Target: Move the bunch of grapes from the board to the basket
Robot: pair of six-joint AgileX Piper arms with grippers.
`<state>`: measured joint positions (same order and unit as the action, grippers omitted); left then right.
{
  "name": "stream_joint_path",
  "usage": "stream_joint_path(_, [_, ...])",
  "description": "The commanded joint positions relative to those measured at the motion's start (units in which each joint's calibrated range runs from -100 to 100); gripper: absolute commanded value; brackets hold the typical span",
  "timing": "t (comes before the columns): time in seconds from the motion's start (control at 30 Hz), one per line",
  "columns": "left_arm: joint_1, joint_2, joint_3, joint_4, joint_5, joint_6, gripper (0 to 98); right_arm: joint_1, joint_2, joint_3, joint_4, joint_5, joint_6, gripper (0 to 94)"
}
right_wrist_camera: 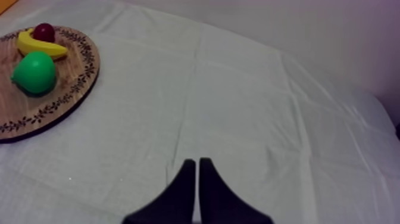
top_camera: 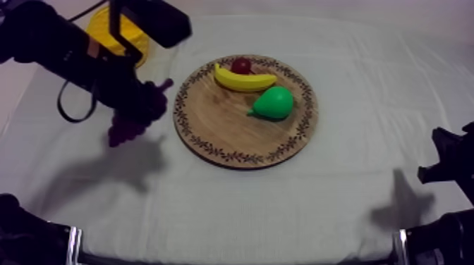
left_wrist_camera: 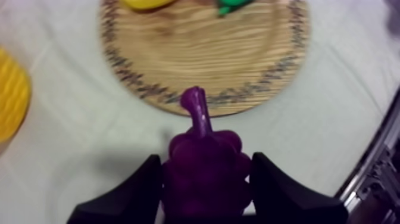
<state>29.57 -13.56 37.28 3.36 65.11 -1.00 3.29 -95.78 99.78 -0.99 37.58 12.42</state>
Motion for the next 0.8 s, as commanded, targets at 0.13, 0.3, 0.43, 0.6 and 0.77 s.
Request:
stream_joint_path(0.13, [-10.40,-3.60,5.46,-0.23,-0.66,-0.36,45.3,0.00,0.02,-0.01,-0.01,0.00,0.01,0.3])
stream_joint_path(0.3, [-15.91,-1.71,3.63,-1.49,-1.21,-0.12,45.2,0.00,0.02,-0.01,-0.01,0.00,-0.02,0.3])
stream_joint_path(0.43, [-18.99,1.52,-2.68,-1.77,0.07,-0.07,45.1,0.00,0.02,-0.01,-0.01,0.00,0.00,0.3])
stream_joint_path(0.6, [-21.15,6.55,-12.92,-2.17,2.31,0.55,45.5,0.00,0.02,-0.01,-0.01,0.00,0.01,0.3])
stream_joint_path(0.77, [-22.64,12.80,-24.89,-2.88,5.21,1.20,46.3,0.00,0.02,-0.01,-0.01,0.00,0.01,0.3])
